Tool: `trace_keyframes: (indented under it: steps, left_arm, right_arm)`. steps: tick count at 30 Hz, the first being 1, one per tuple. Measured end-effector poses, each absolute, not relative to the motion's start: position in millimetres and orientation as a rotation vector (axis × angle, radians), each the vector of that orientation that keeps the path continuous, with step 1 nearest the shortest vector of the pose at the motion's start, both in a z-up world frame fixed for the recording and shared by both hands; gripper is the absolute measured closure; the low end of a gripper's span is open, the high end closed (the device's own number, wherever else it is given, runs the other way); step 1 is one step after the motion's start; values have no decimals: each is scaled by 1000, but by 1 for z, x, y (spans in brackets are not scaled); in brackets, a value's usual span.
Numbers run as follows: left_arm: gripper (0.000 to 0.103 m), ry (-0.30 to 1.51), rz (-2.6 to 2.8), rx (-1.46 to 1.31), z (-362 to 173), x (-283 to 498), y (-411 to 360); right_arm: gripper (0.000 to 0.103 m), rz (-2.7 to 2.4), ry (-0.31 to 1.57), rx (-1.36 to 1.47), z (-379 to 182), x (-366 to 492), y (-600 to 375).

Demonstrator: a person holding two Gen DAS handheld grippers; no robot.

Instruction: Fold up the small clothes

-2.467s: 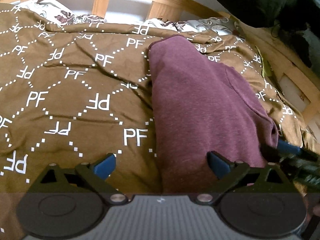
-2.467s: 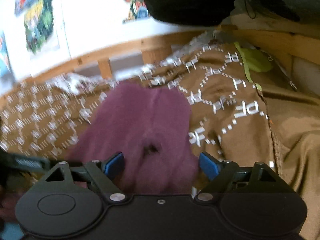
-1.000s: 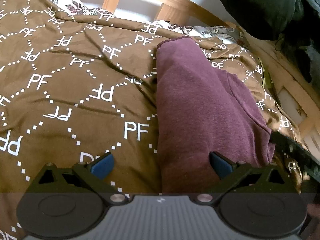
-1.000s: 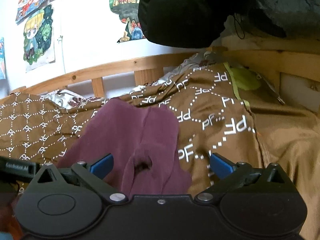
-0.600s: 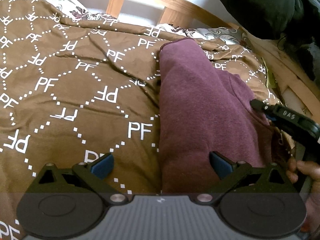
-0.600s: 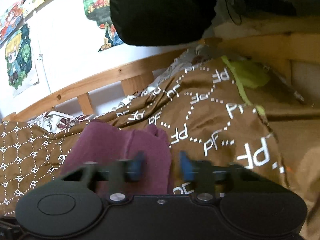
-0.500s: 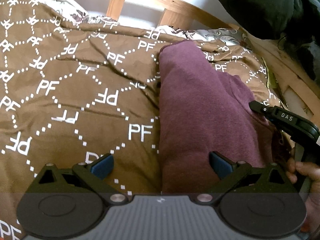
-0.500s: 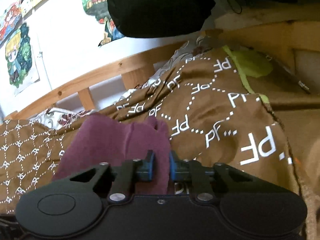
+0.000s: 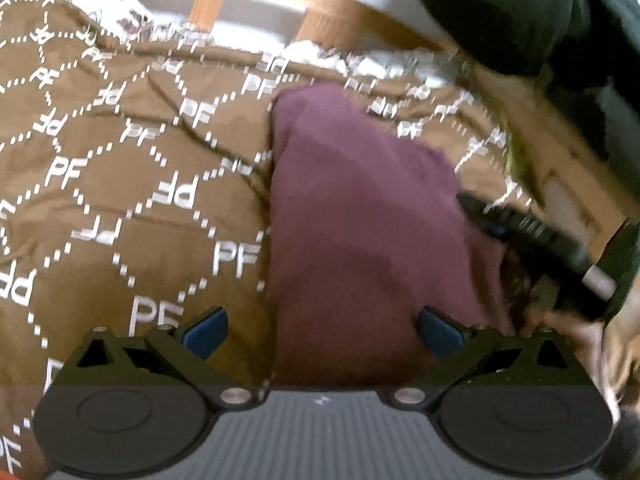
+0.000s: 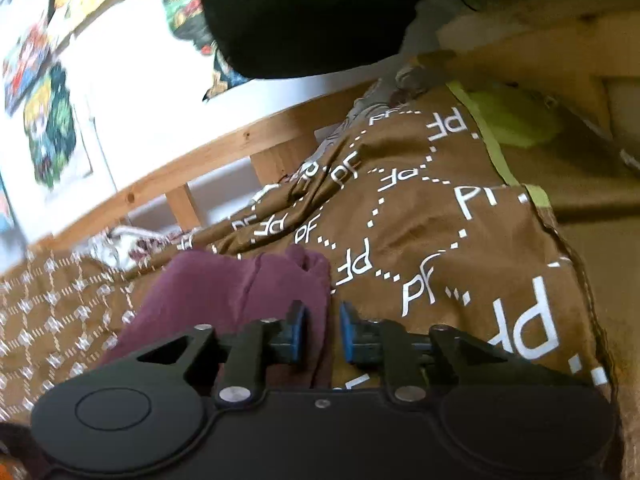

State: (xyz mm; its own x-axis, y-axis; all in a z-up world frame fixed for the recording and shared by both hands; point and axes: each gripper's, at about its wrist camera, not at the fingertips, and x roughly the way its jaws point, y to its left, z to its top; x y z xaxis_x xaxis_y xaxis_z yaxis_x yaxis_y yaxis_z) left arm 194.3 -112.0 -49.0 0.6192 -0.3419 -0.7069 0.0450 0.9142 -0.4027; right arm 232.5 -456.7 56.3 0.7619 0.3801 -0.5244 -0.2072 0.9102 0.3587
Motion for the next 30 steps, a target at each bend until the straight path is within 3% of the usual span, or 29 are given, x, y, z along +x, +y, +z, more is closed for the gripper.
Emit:
trace_keyframes:
  steps: [4, 8, 10, 16, 25, 30]
  left_arm:
    - [0, 929, -228, -418, -59, 199, -108]
    - [0, 908, -227, -421, -63, 193, -109]
    - [0, 891, -225, -406, -64, 188, -112]
    - [0, 886, -226, -408, -64, 188, -112]
    - [0, 885, -227, -407, -65, 188, -112]
    - [0, 883, -229, -410, -67, 188, -112]
  right_arm:
    - [64, 349, 638, 339, 53, 234, -460]
    - [35, 424, 634, 340, 51, 233, -456]
    - [28, 458, 632, 318, 50, 231, -451]
    - [29, 438, 653, 228, 48, 229, -436]
    - [51, 455, 689, 188, 44, 229, -433]
    - [53, 458, 692, 191, 44, 229, -432]
